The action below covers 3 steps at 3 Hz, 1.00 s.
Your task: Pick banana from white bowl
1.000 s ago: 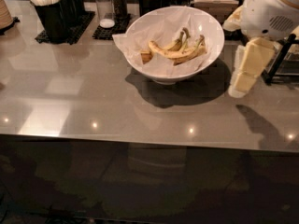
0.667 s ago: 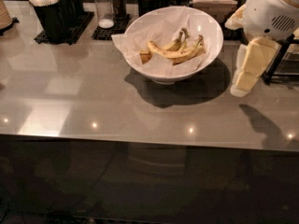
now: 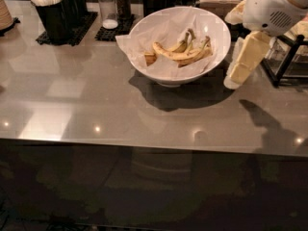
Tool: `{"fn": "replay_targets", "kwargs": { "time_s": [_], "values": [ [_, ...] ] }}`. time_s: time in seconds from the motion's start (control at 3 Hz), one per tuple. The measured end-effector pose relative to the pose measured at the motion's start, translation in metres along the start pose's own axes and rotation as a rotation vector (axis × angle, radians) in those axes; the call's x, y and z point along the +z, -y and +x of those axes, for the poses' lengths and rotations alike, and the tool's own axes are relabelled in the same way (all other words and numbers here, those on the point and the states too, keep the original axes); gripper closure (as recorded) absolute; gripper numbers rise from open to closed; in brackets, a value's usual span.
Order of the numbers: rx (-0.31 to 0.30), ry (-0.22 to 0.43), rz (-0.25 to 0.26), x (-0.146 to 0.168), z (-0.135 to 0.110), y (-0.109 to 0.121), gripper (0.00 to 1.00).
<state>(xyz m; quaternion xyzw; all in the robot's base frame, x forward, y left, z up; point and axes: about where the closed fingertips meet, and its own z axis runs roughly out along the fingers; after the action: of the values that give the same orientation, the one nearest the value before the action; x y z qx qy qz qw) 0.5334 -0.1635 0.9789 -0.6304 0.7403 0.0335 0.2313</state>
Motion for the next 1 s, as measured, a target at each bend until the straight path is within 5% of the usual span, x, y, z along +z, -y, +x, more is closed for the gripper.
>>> {"fn": "replay_targets", "kwargs": {
  "time_s": [0.67, 1.0],
  "values": [
    [-0.095, 0.066, -0.022, 0.020, -0.047, 0.062, 0.00],
    [-0.103, 0.085, 0.007, 0.013, -0.056, 0.072, 0.00]
  ]
}}
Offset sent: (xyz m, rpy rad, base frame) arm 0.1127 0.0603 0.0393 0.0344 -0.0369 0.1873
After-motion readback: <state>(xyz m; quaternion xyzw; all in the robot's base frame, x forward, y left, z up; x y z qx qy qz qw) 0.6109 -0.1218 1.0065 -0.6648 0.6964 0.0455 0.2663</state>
